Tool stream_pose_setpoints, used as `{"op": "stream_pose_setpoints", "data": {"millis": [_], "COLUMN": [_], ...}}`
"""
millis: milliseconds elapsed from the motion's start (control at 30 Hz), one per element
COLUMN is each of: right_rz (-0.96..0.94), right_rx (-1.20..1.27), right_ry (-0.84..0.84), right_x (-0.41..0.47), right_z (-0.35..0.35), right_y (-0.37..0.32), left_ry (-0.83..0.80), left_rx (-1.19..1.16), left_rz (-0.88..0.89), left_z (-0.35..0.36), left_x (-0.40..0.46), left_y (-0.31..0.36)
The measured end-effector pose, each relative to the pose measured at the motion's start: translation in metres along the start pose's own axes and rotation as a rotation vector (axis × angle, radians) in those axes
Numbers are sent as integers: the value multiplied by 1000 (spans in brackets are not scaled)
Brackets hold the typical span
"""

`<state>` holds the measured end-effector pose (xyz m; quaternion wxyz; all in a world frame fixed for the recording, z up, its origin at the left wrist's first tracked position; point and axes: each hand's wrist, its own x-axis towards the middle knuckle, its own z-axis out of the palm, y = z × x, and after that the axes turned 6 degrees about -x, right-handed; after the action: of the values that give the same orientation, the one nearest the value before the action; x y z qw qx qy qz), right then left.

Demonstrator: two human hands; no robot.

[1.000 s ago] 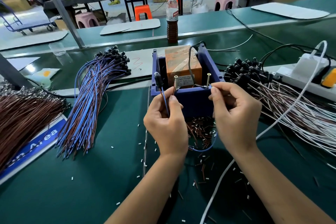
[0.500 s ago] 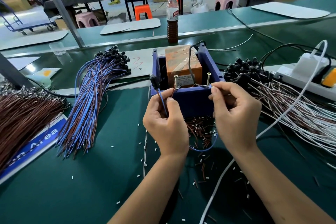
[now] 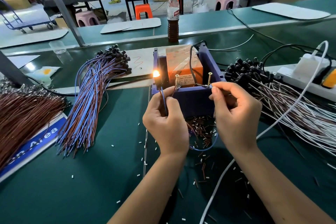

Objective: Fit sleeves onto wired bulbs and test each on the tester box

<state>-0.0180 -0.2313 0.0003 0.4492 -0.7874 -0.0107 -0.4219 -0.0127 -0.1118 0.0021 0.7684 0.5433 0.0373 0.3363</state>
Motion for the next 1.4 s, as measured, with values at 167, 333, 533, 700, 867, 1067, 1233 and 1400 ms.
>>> {"op": "stream_pose_setpoints", "data": {"millis": [167,333,533,700,867,1067,1233,1400], "right_rz": [5,9,-210,-146,75,602,724,34], "right_rx": [15,94,195,334,100,705,779,-242], "right_ry": [10,65,-37,-198,-770,-1227,-1205,-1081], "right_x": [-1,-4,-8,-3,-6,-28,-44,-53], "right_z": [1,1,-1,16,64,85,94,103], "right_y": [0,-1,-18,-53,-105,-161,-175,-149], "left_ry": [6,41,-105,-412,-527,-317,-452,-637], "left_rx": [-12,-69,-87,-218,-394,-390,409,1179], "left_rz": [-23,-32,-263,-823,-1068,-1108,-843,-236], "left_z": [-1,-2,-40,-77,-68,-48,-39,-50], "left_x": [1,16,104,183,194,225,237,202], "left_y": [-1,7,56,93,90,69,38,-21]}}
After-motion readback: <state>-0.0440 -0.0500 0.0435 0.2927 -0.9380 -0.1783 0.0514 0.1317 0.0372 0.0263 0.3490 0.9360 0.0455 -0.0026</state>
